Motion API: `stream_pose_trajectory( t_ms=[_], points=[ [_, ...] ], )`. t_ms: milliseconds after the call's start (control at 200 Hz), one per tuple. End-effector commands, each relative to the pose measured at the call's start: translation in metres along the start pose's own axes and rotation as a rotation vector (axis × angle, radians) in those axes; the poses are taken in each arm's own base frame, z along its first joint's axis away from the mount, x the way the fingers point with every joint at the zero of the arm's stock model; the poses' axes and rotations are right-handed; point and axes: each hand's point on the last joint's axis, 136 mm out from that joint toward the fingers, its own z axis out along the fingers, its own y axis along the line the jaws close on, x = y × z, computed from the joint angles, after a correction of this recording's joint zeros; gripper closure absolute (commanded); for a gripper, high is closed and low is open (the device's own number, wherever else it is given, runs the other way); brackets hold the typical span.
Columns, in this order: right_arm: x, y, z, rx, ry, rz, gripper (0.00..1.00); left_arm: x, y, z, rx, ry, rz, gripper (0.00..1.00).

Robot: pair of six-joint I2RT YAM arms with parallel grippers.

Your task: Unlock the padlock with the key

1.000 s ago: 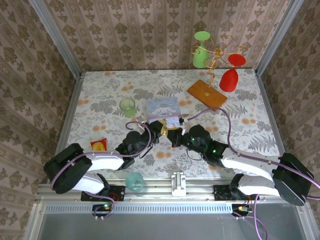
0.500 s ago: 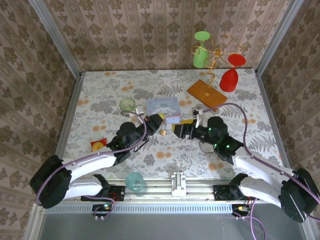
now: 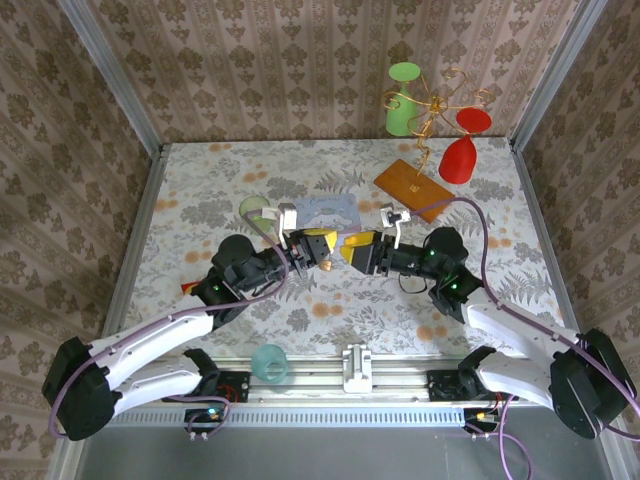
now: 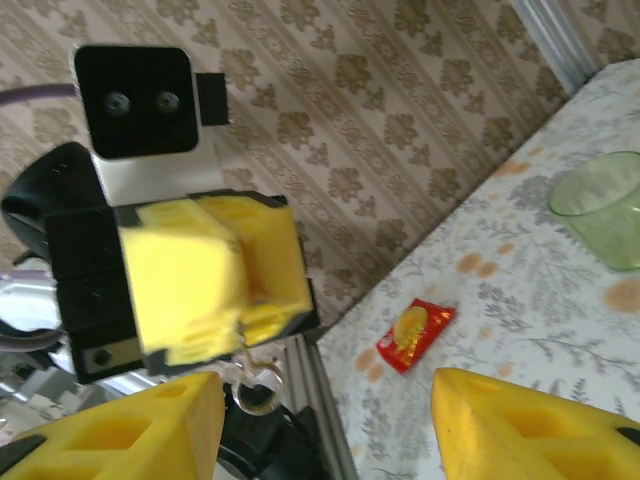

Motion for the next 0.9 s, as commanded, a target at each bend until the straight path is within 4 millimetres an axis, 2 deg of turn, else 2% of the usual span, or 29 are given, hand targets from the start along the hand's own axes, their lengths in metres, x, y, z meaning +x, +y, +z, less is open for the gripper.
stream_pose_trajectory(
  t_ms=[0, 80, 180, 315, 550, 895],
  points=[
    [-0.009, 0.030, -0.002, -0.142, -0.042, -0.028, 0.47, -0.012, -0.016, -0.001, 0.062, -0.019, 0.068, 1.00],
    [-0.006, 0.032, -0.003, -0.154, -0.036, -0.015, 0.51, -0.014, -0.017, 0.000, 0.076, -0.037, 0.051, 1.00],
    [-0.001, 0.033, -0.002, -0.148, -0.019, -0.023, 0.52, -0.017, -0.017, 0.002, 0.089, -0.057, 0.018, 1.00],
    [0.002, 0.033, -0.001, -0.136, -0.018, -0.046, 0.53, -0.027, -0.028, 0.003, 0.146, -0.096, 0.000, 1.00],
    [0.005, 0.036, 0.005, -0.155, -0.015, -0.049, 0.56, -0.033, -0.029, 0.008, 0.150, -0.112, -0.008, 1.00],
    [-0.002, 0.032, 0.005, -0.134, -0.061, -0.071, 0.61, -0.026, -0.026, 0.010, 0.152, -0.107, -0.032, 1.00]
  ],
)
